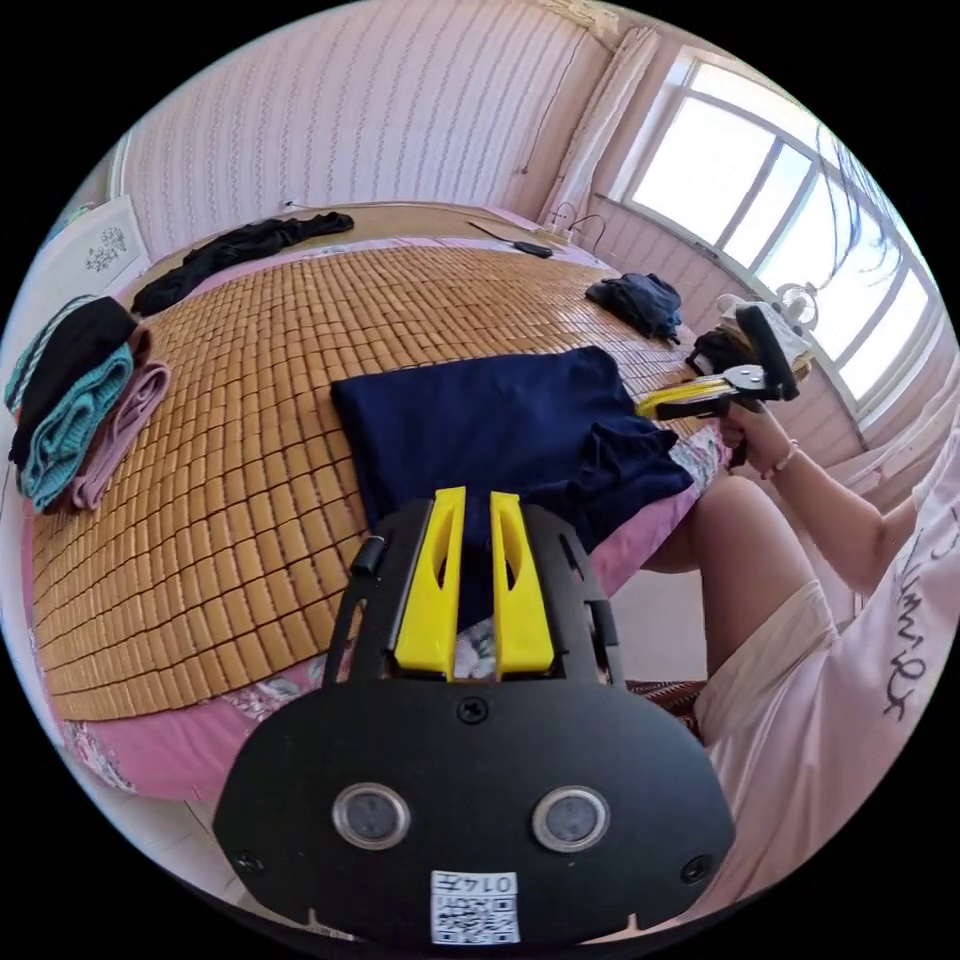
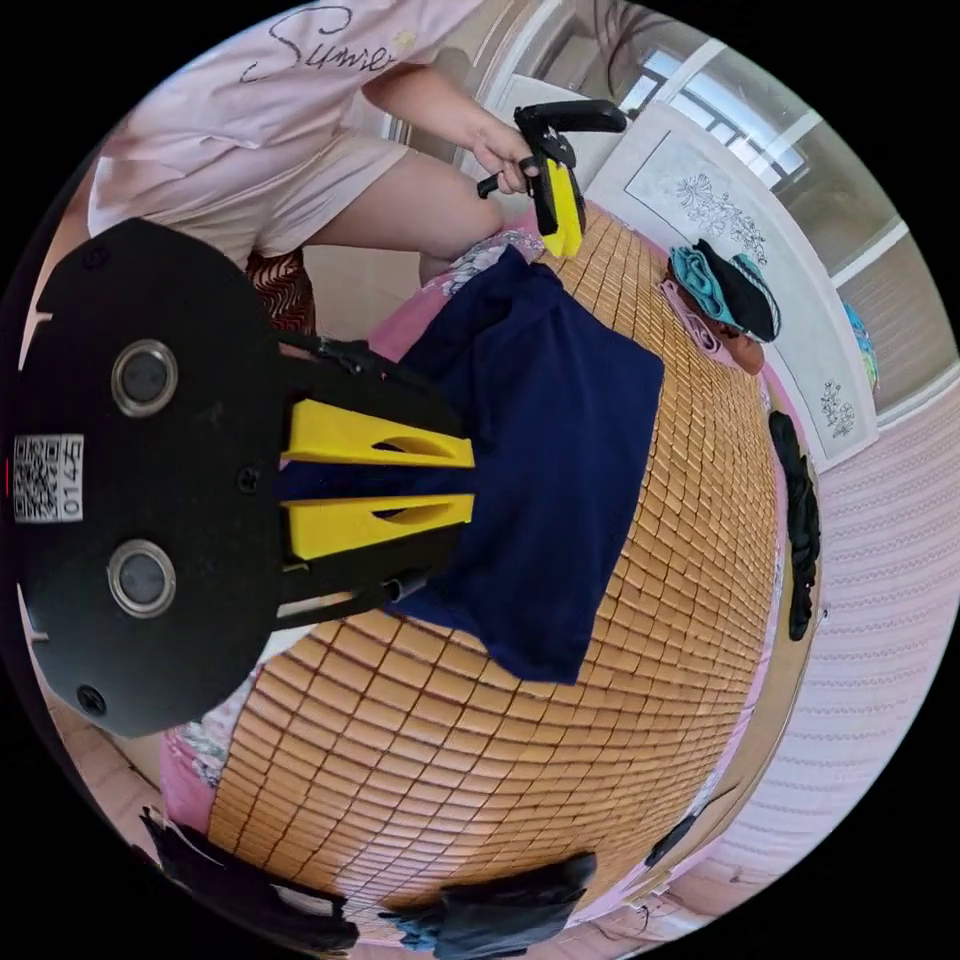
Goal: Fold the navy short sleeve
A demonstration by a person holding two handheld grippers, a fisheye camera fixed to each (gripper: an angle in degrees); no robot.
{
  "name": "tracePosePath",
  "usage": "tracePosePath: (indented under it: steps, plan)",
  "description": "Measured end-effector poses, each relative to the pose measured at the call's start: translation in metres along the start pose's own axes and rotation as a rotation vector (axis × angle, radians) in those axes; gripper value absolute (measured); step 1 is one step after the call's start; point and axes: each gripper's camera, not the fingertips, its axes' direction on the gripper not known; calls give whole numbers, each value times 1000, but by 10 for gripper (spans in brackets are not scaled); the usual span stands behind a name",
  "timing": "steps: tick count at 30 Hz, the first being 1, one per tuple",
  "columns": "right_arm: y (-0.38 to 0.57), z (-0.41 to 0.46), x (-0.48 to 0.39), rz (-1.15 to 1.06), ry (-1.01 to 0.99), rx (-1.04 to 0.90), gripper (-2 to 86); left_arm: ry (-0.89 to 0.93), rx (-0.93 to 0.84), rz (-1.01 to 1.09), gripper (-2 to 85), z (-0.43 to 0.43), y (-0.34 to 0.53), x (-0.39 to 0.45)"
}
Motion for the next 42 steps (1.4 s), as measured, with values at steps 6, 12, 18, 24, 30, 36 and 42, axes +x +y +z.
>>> tracePosePath:
  steps: [6,12,18,24,30,36,42]
  plan:
    - [-6,49,-22,-63,-137,-126,10,47,-214,52,56,94,-14,36]
    - [37,26,-50,-185,-280,-195,3,105,-218,62,-1,66,14,31]
    - [39,37,-78,-183,-196,-298,3,109,-273,42,20,46,39,35]
    - [11,73,-129,-241,-32,-258,-2,52,-172,84,32,34,27,54]
    - [1,124,-163,-226,122,-334,-3,44,-371,66,11,99,29,58]
    - [-36,117,-160,-190,-19,-469,-4,12,-307,124,-9,81,48,74]
    - [-136,103,-173,-223,163,-248,-4,-164,-187,295,-10,62,40,131]
